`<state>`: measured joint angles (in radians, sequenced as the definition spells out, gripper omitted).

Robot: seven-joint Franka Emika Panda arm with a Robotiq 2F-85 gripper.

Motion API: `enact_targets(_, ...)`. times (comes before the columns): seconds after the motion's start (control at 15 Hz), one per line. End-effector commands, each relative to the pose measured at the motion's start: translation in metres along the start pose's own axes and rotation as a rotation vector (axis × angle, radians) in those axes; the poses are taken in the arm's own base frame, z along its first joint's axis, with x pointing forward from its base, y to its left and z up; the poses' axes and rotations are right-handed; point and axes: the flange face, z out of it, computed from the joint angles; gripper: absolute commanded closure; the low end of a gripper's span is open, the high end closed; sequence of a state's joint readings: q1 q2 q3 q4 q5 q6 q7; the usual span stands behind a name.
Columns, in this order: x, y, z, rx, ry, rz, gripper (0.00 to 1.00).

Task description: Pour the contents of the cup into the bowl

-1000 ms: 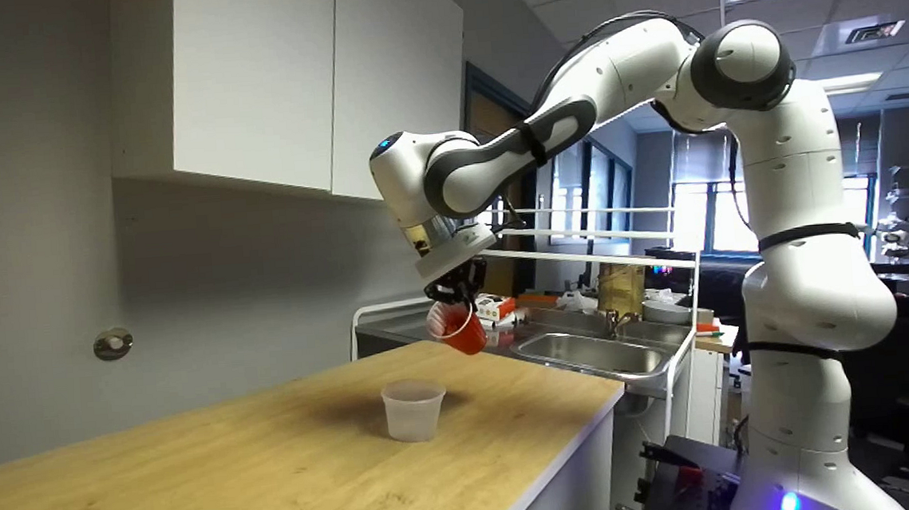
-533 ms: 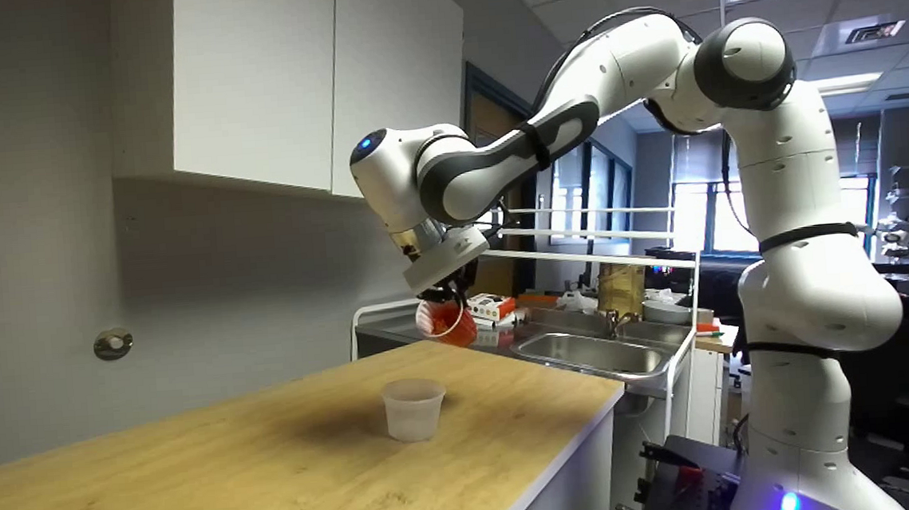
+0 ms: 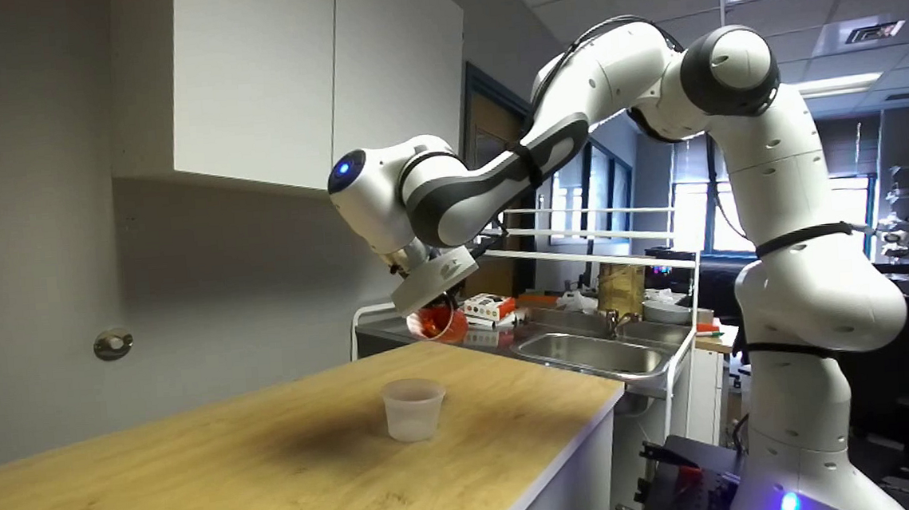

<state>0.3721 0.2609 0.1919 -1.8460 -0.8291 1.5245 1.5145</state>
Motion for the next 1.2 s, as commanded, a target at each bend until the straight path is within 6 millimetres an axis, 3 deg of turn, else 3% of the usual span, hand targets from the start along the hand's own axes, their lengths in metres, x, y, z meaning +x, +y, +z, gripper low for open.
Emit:
enact_targets(0.0, -0.008, -0.013, -0.010, -0.047, 0.066, 0.022, 0.99)
enact_targets(0.33, -0.036, -0.021, -0.023, -0.092, 0.166, 0.032, 0.99)
enact_targets(0.73, -0.079, -0.019, -0.052, -0.118, 0.303, 0.013, 0.99)
enact_targets(1.13, -0.098, -0.021, -0.068, -0.115, 0.480, 0.035, 0.99)
